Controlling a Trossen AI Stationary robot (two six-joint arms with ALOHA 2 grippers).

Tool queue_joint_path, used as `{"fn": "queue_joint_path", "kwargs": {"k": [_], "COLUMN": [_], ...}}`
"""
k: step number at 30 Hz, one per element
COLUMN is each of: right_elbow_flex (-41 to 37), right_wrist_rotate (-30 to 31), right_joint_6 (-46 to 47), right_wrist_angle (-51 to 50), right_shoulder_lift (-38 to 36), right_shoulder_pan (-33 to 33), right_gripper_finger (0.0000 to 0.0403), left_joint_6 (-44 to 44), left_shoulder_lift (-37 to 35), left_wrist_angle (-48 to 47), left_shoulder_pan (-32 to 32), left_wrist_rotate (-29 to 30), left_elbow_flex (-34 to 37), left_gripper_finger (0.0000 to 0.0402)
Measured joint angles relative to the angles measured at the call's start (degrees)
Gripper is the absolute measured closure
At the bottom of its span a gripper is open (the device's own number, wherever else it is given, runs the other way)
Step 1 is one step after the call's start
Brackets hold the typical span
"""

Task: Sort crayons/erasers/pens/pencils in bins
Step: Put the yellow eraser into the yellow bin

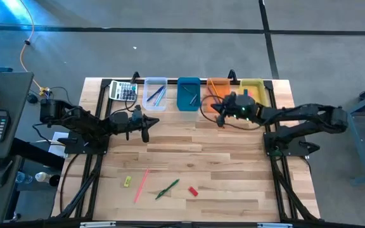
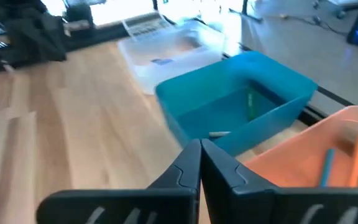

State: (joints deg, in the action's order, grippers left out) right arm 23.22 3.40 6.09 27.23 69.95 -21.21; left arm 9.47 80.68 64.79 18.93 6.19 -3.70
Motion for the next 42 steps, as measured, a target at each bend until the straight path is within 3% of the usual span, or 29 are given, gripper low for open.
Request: {"fn": "queue_joint_path", "kwargs": {"k": [7,14,20,29,33,37,42], "right_elbow_flex": [-6.15,-6.62,-6.62,-6.62,-6.62,-6.62,-6.62], "right_wrist_rotate": [0.00,2.89,10.97,12.12,12.11,12.11,12.11], "right_joint_6": [-0.39,-2.16,-4.00,-10.14,-11.06,-11.10,-10.34], "right_wrist_angle": [10.47,11.61,12.16,15.57,15.84,15.77,15.29], "right_shoulder_lift": [-0.09,-0.09,-0.09,-0.09,-0.09,-0.09,-0.09], "right_shoulder_pan": [4.48,9.34,13.05,13.34,12.91,12.91,12.91], "right_gripper_finger": [0.0403,0.0403,0.0403,0.0403,0.0403,0.0403,0.0403], "left_joint_6": [-0.89,-1.94,0.83,9.33,18.44,35.01,58.76], "left_shoulder_lift": [0.00,-0.02,-0.02,-0.02,-0.02,-0.02,-0.04], "left_wrist_angle": [-9.04,-26.29,-46.94,-84.71,-100.88,-115.27,-123.23], "left_shoulder_pan": [-4.38,-10.87,-18.23,-31.56,-37.87,-44.34,-52.80], "left_wrist_rotate": [0.49,1.30,4.93,8.28,7.66,5.58,4.53], "left_elbow_flex": [-5.04,-12.66,-19.35,-36.01,-44.04,-51.45,-55.39], "left_gripper_finger": [0.0402,0.0401,0.0401,0.0401,0.0402,0.0401,0.0386]}}
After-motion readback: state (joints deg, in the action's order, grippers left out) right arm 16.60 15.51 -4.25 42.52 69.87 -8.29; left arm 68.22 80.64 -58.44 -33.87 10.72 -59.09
